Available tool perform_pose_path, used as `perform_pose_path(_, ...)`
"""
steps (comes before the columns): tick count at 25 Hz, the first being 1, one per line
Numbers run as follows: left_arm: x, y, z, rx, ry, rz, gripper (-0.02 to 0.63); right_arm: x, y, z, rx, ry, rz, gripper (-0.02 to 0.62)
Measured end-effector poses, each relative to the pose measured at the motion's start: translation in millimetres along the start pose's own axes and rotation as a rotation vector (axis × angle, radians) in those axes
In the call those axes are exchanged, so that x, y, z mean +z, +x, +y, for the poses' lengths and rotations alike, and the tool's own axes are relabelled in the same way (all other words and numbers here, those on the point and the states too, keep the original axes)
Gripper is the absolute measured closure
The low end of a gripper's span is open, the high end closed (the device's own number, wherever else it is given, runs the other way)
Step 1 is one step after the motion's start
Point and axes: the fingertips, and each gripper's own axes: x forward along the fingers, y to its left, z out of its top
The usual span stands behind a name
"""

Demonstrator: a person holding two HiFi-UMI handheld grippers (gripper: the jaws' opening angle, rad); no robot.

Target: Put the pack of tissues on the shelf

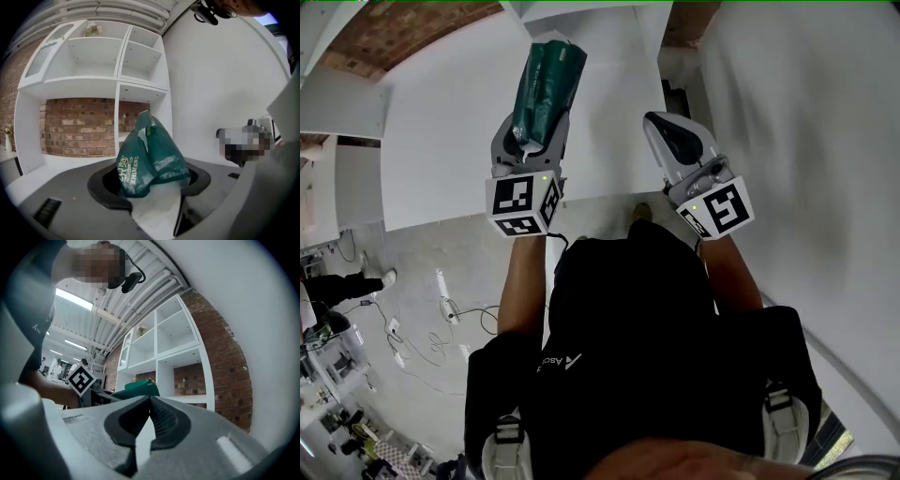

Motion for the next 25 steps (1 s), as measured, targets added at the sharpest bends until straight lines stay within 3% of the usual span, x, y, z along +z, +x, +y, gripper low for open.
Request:
perform_pose_path(11,88,126,-17,0.041,-0.014,-0.009,0.348,8,-20,-79,-0.006,0.019,-0.03,0.594)
perform_pose_path(25,107,244,9,0.092,-0.01,0.145,0.344,12,-9,-127,-0.068,-0.002,-0.036,0.594)
